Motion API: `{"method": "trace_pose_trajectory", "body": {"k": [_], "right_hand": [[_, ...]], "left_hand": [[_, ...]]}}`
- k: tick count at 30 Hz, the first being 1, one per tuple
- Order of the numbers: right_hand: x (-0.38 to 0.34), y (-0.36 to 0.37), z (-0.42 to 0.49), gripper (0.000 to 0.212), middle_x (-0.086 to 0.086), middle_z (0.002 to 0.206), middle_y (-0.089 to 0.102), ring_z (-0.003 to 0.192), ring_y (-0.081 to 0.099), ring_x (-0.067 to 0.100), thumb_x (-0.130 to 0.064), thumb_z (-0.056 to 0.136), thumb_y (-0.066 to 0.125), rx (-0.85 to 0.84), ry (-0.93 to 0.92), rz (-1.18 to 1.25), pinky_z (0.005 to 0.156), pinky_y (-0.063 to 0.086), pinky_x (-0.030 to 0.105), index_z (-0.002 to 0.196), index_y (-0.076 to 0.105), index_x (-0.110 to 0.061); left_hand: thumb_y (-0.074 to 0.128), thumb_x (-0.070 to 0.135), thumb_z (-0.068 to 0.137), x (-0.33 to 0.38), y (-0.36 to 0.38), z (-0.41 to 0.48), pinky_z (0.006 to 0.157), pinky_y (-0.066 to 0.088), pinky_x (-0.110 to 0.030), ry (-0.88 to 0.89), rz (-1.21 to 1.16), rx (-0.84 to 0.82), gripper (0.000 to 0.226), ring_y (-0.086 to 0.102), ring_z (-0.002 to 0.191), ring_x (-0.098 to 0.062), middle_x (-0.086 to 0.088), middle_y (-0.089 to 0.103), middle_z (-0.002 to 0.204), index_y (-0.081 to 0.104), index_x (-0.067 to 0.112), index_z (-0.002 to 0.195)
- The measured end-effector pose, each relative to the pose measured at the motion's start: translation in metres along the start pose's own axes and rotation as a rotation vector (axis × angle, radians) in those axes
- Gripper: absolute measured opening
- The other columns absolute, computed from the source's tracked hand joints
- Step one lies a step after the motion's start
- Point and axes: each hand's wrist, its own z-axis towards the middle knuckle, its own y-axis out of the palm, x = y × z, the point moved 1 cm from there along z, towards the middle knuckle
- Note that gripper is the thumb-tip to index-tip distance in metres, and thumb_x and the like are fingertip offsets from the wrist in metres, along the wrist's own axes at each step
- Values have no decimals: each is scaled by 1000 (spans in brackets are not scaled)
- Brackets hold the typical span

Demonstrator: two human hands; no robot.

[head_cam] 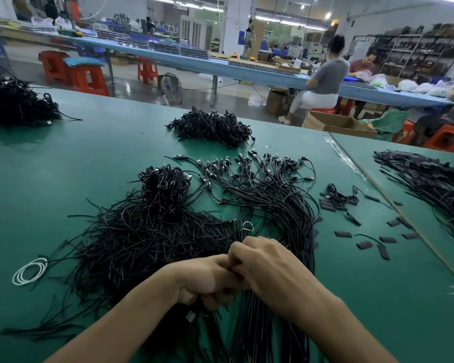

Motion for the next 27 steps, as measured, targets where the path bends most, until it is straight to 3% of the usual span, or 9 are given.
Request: {"method": "trace_pose_trajectory", "body": {"k": [5, 12, 17, 21, 27], "right_hand": [[1, 3, 0, 15, -3, 98, 57, 91, 53, 20, -26, 98, 55, -30, 46, 56, 77, 44, 32, 108, 44, -30], [12, 13, 0, 14, -6, 96, 51, 94, 48, 18, -28, 95, 55, -83, 217, 186, 78, 44, 33, 87, 44, -30], [11, 12, 0, 17, -7, 88, 49, 85, 47, 18, -17, 94, 52, -76, 137, 208, 73, 44, 35, 85, 40, -24], [8, 7, 1, 23, -10, 82, 45, 75, 42, 12, -14, 96, 50, -37, 27, 174, 67, 40, 30, 86, 33, -27], [16, 7, -1, 27, -11, 85, 47, 77, 44, 9, -18, 97, 52, 88, 54, 226, 64, 35, 23, 88, 32, -33]], "left_hand": [[47, 6, 96, 0, 6, 1, 35, 21, -15, -22, 68, 40, 28, 29, 42, -3, 12, 37, 52, 41, 22, 73], [52, 14, 90, -3, 9, 4, 39, 26, -19, 37, 180, 123, 13, 33, 45, -6, 6, 36, 59, 47, 20, 79], [49, 6, 95, -1, 11, 4, 39, 28, -20, 61, 205, 151, 13, 34, 46, -6, 2, 36, 61, 49, 15, 85], [48, 4, 97, -1, 10, 6, 39, 25, -19, 82, 88, 160, 9, 31, 48, -7, 1, 33, 63, 50, 11, 100], [53, 4, 93, 0, 8, 7, 43, 21, -21, 173, -242, 80, 29, 32, 51, -7, 6, 41, 59, 58, 21, 70]]}}
